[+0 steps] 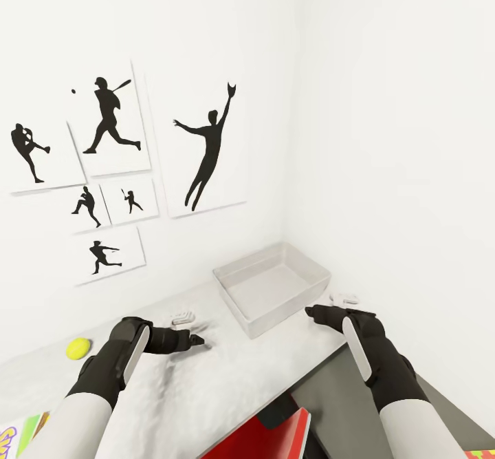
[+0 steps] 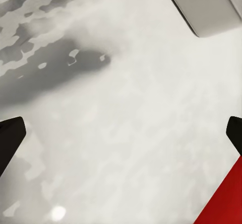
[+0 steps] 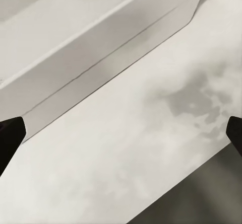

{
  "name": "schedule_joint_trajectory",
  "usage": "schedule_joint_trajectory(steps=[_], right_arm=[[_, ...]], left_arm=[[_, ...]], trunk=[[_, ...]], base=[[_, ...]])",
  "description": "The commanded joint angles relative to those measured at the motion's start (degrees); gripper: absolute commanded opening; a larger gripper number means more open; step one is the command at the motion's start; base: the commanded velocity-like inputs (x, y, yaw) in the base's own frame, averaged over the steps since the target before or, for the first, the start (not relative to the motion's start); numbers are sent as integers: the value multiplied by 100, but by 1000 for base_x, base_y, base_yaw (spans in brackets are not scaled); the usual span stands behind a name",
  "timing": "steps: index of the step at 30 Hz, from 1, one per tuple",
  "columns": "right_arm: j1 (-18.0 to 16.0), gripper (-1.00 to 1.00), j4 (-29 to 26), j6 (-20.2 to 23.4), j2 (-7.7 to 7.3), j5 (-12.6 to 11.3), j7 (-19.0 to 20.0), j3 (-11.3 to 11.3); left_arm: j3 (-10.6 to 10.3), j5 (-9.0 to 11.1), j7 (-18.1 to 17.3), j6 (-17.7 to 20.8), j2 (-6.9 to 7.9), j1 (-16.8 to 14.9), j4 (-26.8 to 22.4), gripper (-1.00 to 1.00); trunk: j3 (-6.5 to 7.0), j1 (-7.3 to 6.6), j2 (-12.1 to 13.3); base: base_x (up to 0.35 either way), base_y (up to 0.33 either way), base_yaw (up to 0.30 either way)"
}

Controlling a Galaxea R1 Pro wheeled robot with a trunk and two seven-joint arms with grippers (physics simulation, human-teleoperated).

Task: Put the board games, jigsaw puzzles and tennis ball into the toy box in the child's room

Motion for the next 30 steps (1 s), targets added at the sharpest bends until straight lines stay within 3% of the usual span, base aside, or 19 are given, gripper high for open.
schedule_joint_trajectory(steps=[1, 20, 30], right_arm=[[-5, 100, -6, 25, 2, -39, -9, -10], [-5, 100, -15, 52, 42, -39, -33, 2], [-5, 100, -51, 297, 444, -32, -216, -20]], left_arm=[[7, 2, -17, 33, -1, -5, -4, 100], [3, 2, -20, 28, -15, -5, -6, 100], [51, 7, -28, 150, 7, -57, -20, 100]], trunk=[[-14, 4, -14], [-14, 4, -14], [-14, 4, -14]], base=[[0, 0, 0], [0, 0, 0], [0, 0, 0]])
